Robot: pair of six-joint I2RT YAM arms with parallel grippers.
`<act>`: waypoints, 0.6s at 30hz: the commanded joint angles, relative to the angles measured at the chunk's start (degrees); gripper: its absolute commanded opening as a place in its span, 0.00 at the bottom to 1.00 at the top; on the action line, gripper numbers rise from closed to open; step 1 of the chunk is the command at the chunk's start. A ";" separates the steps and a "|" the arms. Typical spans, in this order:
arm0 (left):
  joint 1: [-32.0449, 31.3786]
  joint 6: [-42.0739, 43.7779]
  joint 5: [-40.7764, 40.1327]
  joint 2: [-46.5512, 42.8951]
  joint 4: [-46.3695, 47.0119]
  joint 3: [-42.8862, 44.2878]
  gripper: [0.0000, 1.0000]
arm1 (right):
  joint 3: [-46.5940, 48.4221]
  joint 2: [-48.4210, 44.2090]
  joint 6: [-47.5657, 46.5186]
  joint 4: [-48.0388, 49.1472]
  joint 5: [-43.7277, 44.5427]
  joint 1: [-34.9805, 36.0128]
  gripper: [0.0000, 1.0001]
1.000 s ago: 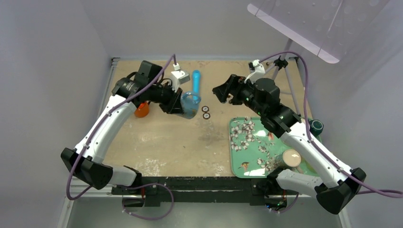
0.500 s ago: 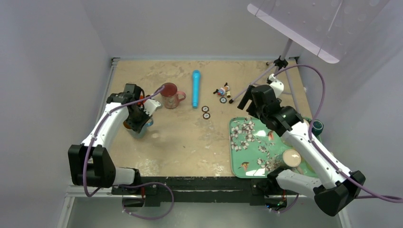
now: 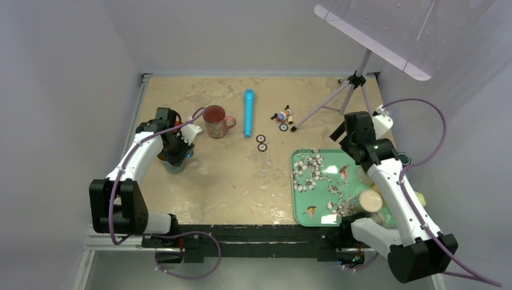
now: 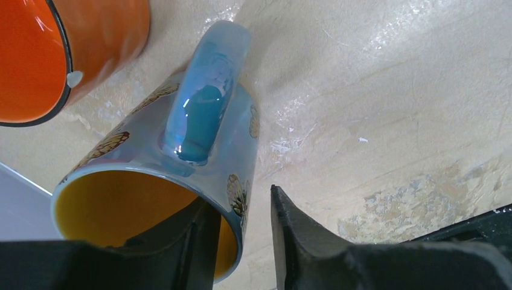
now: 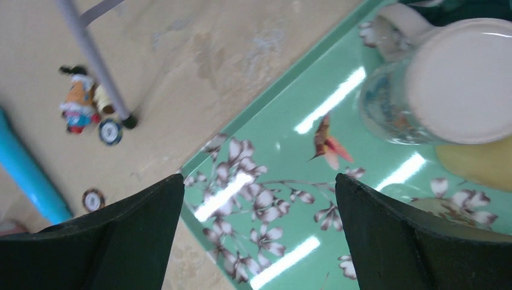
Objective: Turn the mug right side up
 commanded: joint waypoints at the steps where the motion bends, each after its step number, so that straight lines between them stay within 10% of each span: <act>1: 0.26 -2.30 2.34 -1.25 -0.48 1.68 0.42 | -1.27 -1.71 2.48 -1.86 1.54 -8.77 0.98; 18: -0.22 -6.99 16.51 -7.41 -18.81 17.35 0.54 | -2.70 1.31 -2.27 6.58 3.18 -33.07 0.96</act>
